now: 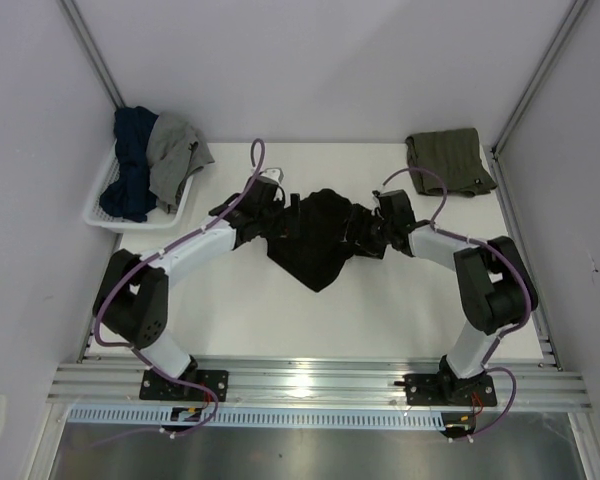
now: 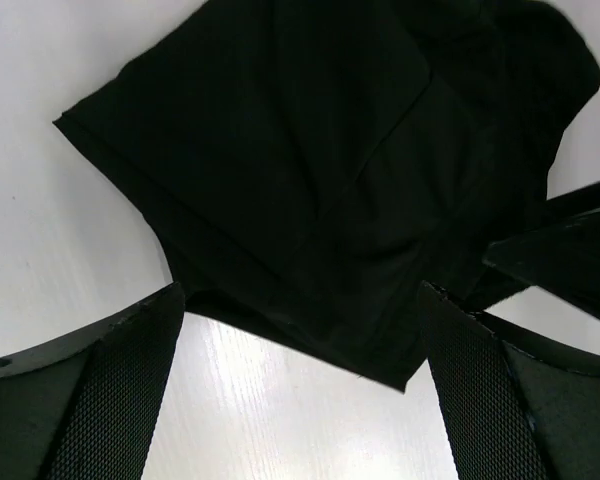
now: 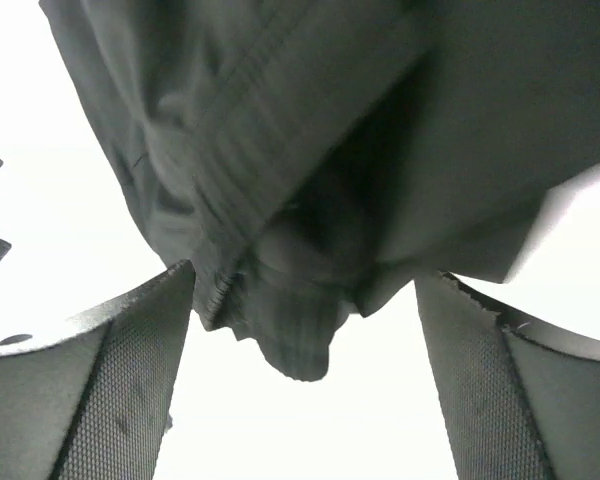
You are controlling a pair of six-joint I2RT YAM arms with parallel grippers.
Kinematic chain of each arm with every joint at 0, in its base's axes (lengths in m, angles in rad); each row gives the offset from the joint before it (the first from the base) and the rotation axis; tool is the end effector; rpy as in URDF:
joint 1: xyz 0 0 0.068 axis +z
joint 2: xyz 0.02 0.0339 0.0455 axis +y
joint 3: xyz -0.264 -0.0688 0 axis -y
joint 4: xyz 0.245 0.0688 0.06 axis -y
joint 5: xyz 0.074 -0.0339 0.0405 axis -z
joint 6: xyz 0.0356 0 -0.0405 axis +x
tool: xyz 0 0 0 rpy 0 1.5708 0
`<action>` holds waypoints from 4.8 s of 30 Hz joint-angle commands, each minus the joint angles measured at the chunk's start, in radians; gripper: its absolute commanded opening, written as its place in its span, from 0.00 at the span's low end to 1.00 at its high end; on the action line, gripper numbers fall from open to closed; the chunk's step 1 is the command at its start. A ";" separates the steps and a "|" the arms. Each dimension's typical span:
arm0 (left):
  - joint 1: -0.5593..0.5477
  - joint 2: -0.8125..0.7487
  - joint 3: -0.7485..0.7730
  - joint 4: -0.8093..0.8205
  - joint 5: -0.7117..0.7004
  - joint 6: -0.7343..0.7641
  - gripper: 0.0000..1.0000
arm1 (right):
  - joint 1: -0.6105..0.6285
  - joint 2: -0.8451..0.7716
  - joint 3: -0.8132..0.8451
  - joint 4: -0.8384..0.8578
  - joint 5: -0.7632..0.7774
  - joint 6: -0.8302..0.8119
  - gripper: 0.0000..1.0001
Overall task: Fold and stack the shorts
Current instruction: Fold the shorts, then neatly place the folded shorts to the corner
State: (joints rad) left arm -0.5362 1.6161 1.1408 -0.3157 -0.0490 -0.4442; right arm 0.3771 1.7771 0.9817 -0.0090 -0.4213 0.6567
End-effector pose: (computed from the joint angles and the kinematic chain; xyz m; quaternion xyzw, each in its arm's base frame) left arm 0.3055 -0.1795 0.2406 0.0332 0.9241 -0.1589 0.3459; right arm 0.3315 0.1469 0.1622 0.0490 0.9090 0.3493 0.2220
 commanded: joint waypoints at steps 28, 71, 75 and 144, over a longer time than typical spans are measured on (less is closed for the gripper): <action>0.278 0.007 -0.251 0.444 0.161 -0.218 0.99 | -0.086 0.384 0.746 -0.243 -0.230 -0.417 0.76; 0.306 0.314 -0.148 0.693 0.190 -0.309 0.51 | -0.109 0.601 0.925 -0.032 -0.435 -0.252 0.00; 0.315 0.341 -0.147 0.724 0.199 -0.326 0.19 | -0.116 0.611 0.939 -0.029 -0.435 -0.241 0.00; -0.021 0.148 -0.041 0.320 -0.167 0.076 0.99 | 0.023 -0.220 -0.397 0.569 0.081 0.299 1.00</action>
State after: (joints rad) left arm -0.5522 1.7267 1.0554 0.0486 -0.1822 -0.3805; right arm 0.3759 1.5002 0.5915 0.3798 -0.3988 0.8955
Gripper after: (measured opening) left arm 0.993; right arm 0.993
